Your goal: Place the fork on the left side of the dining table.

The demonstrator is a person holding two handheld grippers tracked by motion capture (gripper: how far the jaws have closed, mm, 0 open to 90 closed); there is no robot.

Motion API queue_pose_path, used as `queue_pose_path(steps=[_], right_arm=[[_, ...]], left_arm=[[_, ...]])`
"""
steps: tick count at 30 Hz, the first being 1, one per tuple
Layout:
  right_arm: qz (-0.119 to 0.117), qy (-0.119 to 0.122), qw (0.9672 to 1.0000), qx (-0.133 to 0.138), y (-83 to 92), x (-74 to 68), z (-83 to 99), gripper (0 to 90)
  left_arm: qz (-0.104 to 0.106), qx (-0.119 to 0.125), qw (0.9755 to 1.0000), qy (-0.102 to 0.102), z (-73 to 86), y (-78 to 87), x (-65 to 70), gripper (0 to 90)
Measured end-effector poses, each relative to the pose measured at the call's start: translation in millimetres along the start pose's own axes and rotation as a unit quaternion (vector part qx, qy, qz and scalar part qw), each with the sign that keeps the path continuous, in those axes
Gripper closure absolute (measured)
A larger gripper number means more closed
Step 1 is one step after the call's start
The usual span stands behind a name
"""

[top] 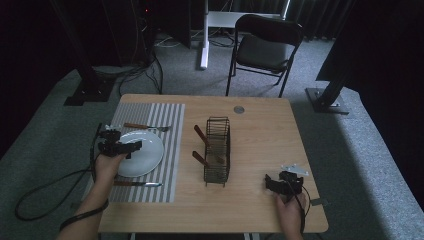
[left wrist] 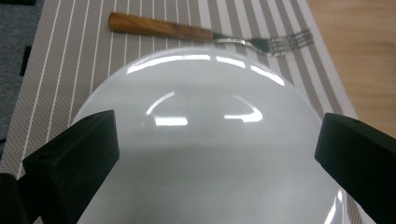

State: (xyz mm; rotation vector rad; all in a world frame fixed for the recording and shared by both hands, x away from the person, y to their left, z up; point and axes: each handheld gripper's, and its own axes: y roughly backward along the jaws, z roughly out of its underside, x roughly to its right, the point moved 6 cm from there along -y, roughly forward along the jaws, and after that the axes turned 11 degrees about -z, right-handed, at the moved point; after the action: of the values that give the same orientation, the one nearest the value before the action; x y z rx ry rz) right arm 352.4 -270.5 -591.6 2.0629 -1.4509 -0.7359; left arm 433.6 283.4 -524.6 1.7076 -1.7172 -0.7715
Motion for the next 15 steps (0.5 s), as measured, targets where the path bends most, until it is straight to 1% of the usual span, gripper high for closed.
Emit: queue_pose_path(steps=[3,5,7,9,10,11,13,15], right_arm=[[0.000,0.000,1.0000,0.000,0.0,0.0,0.0,13.8],[0.000,0.000,1.0000,0.000,0.0,0.0,0.0,13.7],[0.000,0.000,1.0000,0.000,0.0,0.0,0.0,13.8],[0.000,0.000,1.0000,0.000,0.0,0.0,0.0,13.8],[0.000,0.000,1.0000,0.000,0.0,0.0,0.0,13.8],[0.000,0.000,1.0000,0.000,0.0,0.0,0.0,13.8],[0.000,0.000,1.0000,0.000,0.0,0.0,0.0,13.8],[0.000,0.000,1.0000,0.000,0.0,0.0,0.0,13.8]], left_arm=[[0.001,0.002,1.0000,-0.006,6.1,4.7,0.1,0.0],[0.007,0.003,1.0000,-0.002,10.0,7.9,-0.2,0.0],[0.002,0.003,1.0000,-0.009,14.6,10.9,-0.6,0.0],[0.008,0.004,0.9999,-0.006,18.9,13.8,-0.5,0.0],[0.008,0.004,0.9999,-0.006,18.9,13.8,-0.5,0.0],[0.005,0.007,0.9999,-0.007,23.3,15.8,-0.2,0.0],[0.002,0.009,0.9999,-0.010,27.4,17.7,0.2,0.0],[0.007,0.006,0.9998,-0.018,31.6,19.1,1.8,0.0]])
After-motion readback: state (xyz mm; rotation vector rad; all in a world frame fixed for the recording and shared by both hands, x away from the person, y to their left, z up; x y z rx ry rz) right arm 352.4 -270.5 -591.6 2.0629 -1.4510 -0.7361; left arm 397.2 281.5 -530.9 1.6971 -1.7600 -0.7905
